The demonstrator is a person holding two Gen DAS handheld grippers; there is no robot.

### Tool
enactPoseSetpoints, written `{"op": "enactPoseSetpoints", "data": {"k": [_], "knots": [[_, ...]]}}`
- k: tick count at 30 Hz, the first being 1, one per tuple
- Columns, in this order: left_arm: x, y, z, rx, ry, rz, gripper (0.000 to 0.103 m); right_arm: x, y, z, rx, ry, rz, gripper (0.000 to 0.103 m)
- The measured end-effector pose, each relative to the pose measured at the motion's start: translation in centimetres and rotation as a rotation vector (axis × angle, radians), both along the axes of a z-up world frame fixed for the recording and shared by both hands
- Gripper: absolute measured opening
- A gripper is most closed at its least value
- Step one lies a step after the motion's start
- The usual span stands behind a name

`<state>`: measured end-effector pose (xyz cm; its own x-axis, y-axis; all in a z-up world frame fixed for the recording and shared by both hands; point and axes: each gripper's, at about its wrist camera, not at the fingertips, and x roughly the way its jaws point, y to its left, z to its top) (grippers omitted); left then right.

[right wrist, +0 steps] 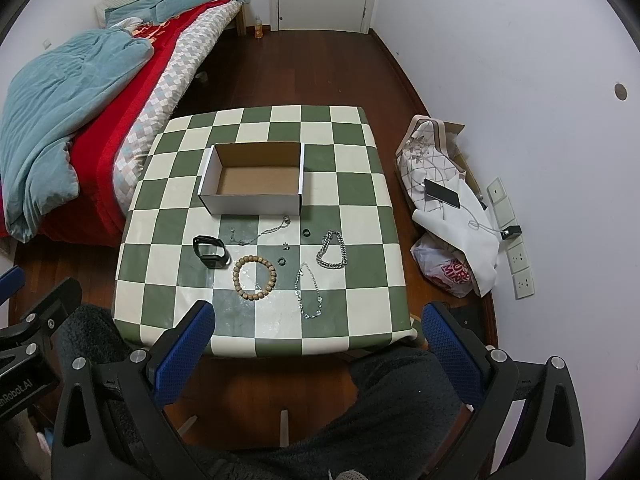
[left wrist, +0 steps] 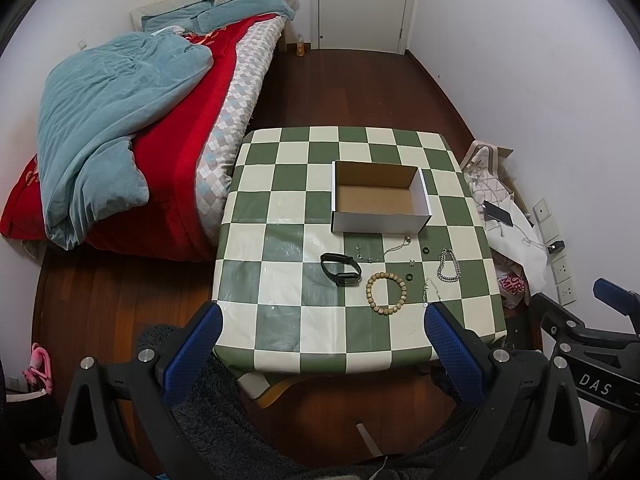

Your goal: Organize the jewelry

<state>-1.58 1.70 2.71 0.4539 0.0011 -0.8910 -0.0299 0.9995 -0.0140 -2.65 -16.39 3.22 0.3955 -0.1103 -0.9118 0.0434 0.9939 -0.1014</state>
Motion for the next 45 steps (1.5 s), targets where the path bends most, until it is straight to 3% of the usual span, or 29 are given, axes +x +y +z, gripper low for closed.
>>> {"op": "enactPoseSetpoints", "data": {"k": [12,16,21,25,30,36,39,42,45], "knots": [[0.4,-0.2,-0.4,0.023,-0.014,0.020,0.103,0.7,-0.2,0.2,0.001,-0.020,-0.023,0.103],[2.1,0.2,-2.0,0.081,-0.041,0.056,0.103,2.0,-2.1,-1.5,0.008,-0.031,-0.074,0.103],[5.1,1.1,-6.5,0.207,-0.045,0.107,0.103,3.6,-4.1,-5.7,0.060,-0.015,-0.121,0.102],[7.9,1.9,-11.1,0.253,0.027,0.126,0.103,5.7,-5.2,-10.3,0.067,0.025,-0.157,0.083],[9.5,2.0,-15.7,0.308,0.087,0.123,0.103,7.7,-7.5,-17.7,0.108,0.124,-0.213,0.074],[9.3,-0.5,-20.3,0.342,0.183,0.064,0.103,7.6,-7.2,-25.7,0.148,0.289,-0.196,0.060],[9.1,-1.8,-21.3,0.357,0.198,0.038,0.103,7.2,-6.5,-28.0,0.154,0.325,-0.181,0.053],[9.0,-3.2,-22.2,0.355,0.215,0.011,0.103,6.8,-5.8,-29.7,0.141,0.357,-0.157,0.038],[9.1,-4.3,-23.2,0.319,0.246,-0.005,0.103,6.3,-4.7,-29.9,0.085,0.324,-0.116,0.022]]}}
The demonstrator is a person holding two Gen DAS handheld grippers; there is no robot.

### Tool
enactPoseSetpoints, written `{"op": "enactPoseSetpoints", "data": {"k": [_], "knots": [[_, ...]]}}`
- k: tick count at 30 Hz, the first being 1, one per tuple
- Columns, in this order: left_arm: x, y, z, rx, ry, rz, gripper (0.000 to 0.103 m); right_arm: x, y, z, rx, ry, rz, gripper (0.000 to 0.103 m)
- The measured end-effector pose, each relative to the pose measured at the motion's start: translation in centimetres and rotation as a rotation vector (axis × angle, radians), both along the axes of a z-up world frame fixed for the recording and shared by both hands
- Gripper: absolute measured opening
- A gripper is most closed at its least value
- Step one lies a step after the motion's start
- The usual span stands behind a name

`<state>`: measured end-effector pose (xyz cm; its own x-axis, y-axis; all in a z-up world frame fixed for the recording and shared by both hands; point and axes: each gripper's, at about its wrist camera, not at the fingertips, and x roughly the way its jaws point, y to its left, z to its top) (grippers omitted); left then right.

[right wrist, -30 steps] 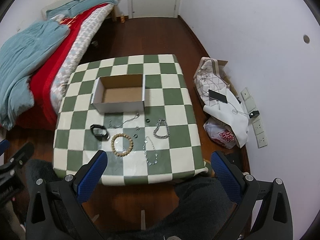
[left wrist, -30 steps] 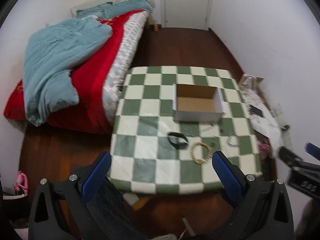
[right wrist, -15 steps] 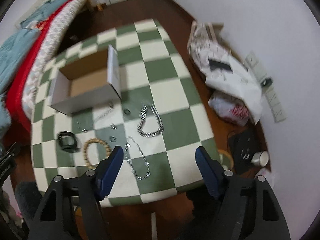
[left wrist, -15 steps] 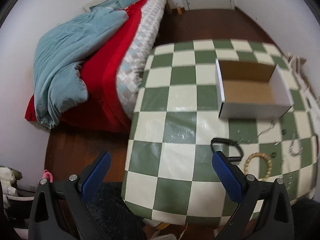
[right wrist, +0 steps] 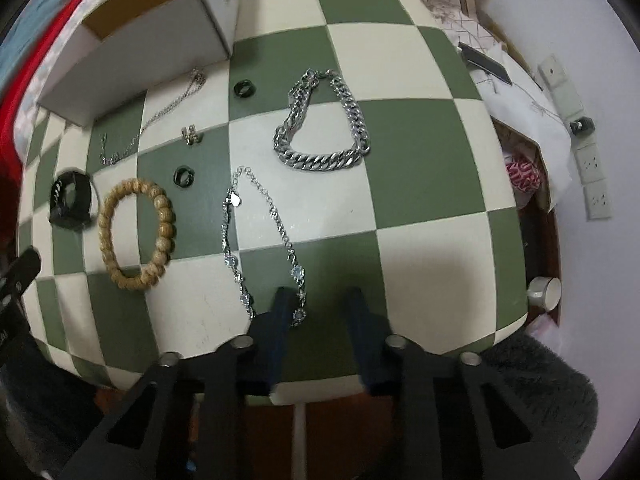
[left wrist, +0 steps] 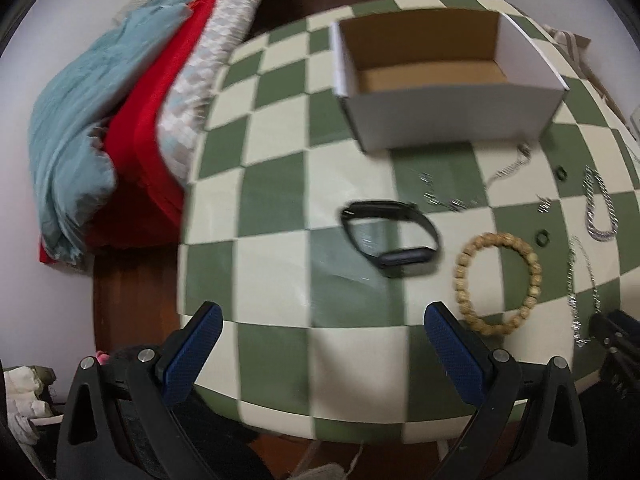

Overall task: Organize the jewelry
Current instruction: 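Grasp the wooden bead bracelet with the left tool while the right tool reaches the silver chain necklace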

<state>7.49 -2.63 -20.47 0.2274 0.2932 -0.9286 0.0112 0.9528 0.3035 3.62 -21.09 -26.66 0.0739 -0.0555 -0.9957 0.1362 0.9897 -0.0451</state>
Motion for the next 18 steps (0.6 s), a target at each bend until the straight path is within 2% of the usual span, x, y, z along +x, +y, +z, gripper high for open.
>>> {"op": "enactPoseSetpoints", "data": {"k": [1,6,7,12,14,15,17,18], "knots": [[0.1,-0.2,-0.4,-0.022,0.016,0.006,0.103,-0.1,0.2,0.0,-0.007,-0.009,0.007,0.005],[0.7,-1.1,-2.8,-0.168,0.112,0.054,0.101,-0.5,-1.6,0.2,-0.014,-0.032,-0.049,0.004],[0.9,-1.3,-3.2,-0.189,0.120,0.056,0.096,-0.5,-2.4,0.3,-0.013,-0.035,-0.065,0.002],[1.4,-2.7,-4.9,-0.201,0.136,0.041,0.077,-0.7,-4.3,1.1,-0.012,-0.042,-0.106,0.001],[1.6,-2.9,-5.1,-0.213,0.091,0.035,0.072,-1.0,-4.3,1.2,-0.007,-0.039,-0.112,0.001],[1.6,-3.1,-5.1,-0.221,0.072,0.026,0.067,-1.1,-4.2,1.3,-0.004,-0.036,-0.113,0.001],[1.5,-3.3,-5.0,-0.272,0.050,-0.002,0.041,-0.6,-4.8,1.1,0.002,-0.036,-0.110,0.001],[1.4,-3.5,-5.0,-0.306,0.044,-0.019,0.017,-0.6,-5.0,1.0,0.005,-0.037,-0.108,0.001]]}}
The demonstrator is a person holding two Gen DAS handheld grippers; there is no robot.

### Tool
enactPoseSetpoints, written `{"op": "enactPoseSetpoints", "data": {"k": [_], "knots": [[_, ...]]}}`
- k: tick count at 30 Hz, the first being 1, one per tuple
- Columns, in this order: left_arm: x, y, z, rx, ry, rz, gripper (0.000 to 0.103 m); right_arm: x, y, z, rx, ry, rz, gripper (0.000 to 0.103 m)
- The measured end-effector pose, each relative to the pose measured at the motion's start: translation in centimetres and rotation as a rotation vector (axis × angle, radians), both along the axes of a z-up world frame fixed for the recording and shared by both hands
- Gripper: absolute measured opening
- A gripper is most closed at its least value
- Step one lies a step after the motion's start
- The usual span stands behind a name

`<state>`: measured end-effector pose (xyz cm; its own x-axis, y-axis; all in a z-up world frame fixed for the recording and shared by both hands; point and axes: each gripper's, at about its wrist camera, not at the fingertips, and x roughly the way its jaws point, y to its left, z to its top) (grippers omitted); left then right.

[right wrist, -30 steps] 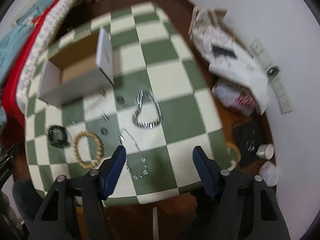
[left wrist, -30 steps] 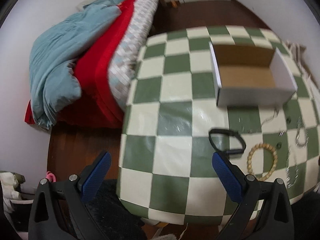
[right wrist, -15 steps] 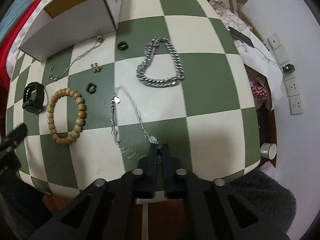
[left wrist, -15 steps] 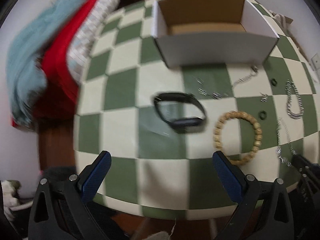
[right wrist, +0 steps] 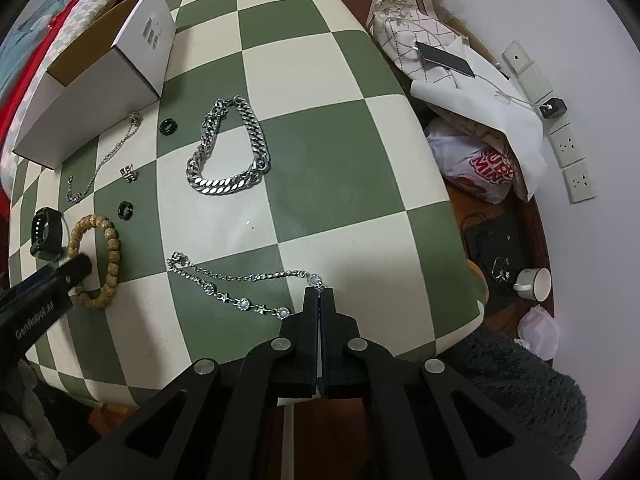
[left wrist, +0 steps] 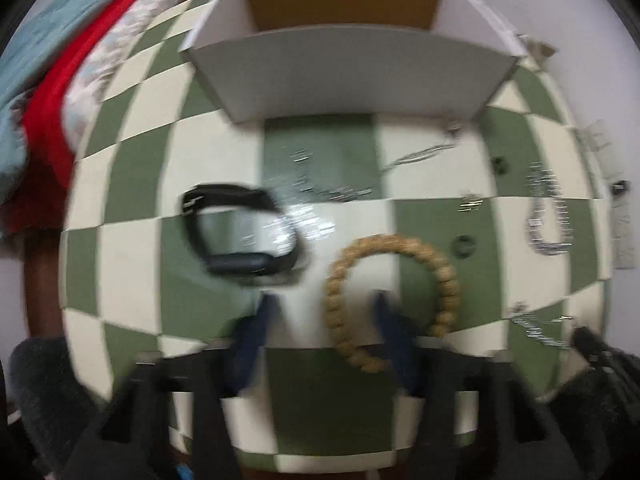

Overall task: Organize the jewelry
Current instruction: 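Grasp the wooden bead bracelet with the left tool while the right tool reaches the silver chain necklace, then grasp the silver chain necklace with the right tool while the left tool lifts the bracelet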

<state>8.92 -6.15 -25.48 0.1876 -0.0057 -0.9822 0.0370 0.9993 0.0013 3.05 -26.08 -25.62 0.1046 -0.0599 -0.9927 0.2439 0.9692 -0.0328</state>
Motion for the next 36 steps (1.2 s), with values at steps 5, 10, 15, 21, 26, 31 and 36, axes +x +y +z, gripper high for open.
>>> {"op": "enactPoseSetpoints", "data": {"k": [5,10,15,21,26,31,36], "knots": [[-0.6,-0.5,-0.5,0.014,-0.006,-0.042,0.007,0.1,0.0,0.8,0.017,-0.026,0.000,0.000],[-1.4,0.9,1.9,-0.009,-0.028,-0.051,0.006,0.3,-0.1,2.6,0.055,-0.078,0.002,0.000],[-2.6,1.9,4.7,-0.013,-0.098,-0.087,0.006,0.0,0.1,5.0,0.136,-0.138,-0.004,0.000],[-2.3,1.9,7.8,0.000,-0.169,-0.120,0.006,0.2,-0.6,5.8,0.196,-0.162,-0.011,0.001],[-1.2,0.9,8.0,0.003,-0.171,-0.113,0.006,0.5,-2.4,1.6,0.211,-0.037,-0.035,0.047],[-1.8,0.8,7.4,0.005,-0.161,-0.108,0.006,-0.1,-0.9,-0.8,0.122,-0.008,0.013,0.047],[-1.8,0.9,7.2,0.008,-0.161,-0.111,0.006,0.2,1.6,0.1,-0.016,-0.037,0.095,0.005]]}}
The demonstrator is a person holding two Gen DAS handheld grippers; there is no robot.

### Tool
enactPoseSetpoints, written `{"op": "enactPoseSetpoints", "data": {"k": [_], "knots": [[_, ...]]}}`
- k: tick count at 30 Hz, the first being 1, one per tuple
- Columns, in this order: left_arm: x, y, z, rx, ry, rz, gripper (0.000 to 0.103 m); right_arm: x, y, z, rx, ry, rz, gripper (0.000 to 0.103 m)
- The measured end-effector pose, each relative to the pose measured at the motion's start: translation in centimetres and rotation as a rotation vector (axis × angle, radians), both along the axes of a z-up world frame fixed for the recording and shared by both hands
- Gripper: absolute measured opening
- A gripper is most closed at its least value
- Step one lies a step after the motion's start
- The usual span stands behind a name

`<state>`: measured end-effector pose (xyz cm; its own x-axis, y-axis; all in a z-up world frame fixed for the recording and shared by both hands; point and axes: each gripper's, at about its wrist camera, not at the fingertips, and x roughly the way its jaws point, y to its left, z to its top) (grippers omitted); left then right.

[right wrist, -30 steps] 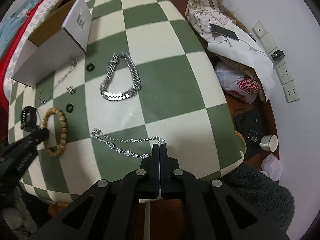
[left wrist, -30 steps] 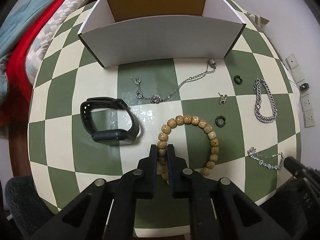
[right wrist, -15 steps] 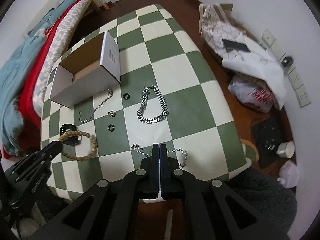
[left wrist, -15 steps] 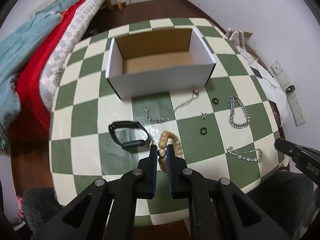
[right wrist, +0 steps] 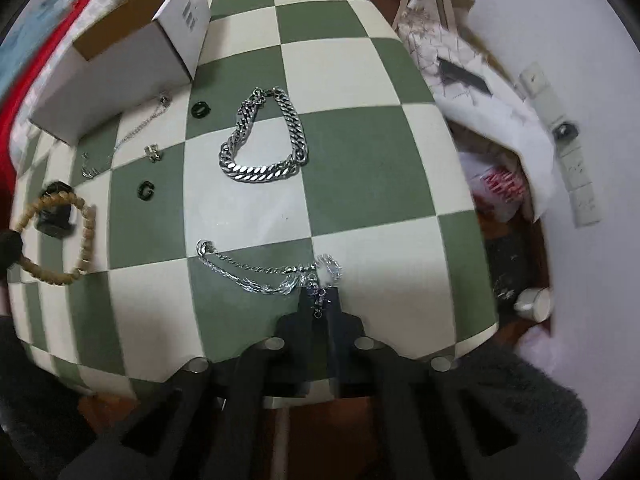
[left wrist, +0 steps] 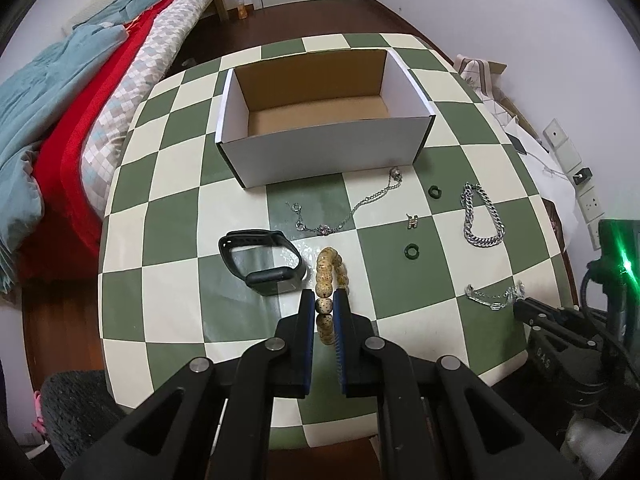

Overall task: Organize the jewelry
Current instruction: 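Grasp the silver chain necklace with the right tool while the left tool lifts the bracelet, then lower both held pieces into the white box and open both tools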

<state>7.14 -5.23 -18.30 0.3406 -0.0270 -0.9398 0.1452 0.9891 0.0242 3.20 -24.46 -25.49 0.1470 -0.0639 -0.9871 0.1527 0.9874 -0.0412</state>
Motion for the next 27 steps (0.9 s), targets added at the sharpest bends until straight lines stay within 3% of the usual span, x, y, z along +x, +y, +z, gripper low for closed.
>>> {"op": "enactPoseSetpoints", "data": {"k": [7,17,27], "knots": [[0.1,0.7,1.5,-0.010,-0.035,0.005,0.006,-0.4,-0.7,4.3,0.128,-0.103,-0.065,0.005],[1.5,0.7,6.9,-0.061,-0.130,-0.006,0.006,1.0,1.6,13.2,0.199,-0.277,0.004,0.005],[7.6,1.7,11.6,-0.030,-0.257,0.010,0.006,8.7,3.6,17.2,0.217,-0.367,0.067,0.005]]}}
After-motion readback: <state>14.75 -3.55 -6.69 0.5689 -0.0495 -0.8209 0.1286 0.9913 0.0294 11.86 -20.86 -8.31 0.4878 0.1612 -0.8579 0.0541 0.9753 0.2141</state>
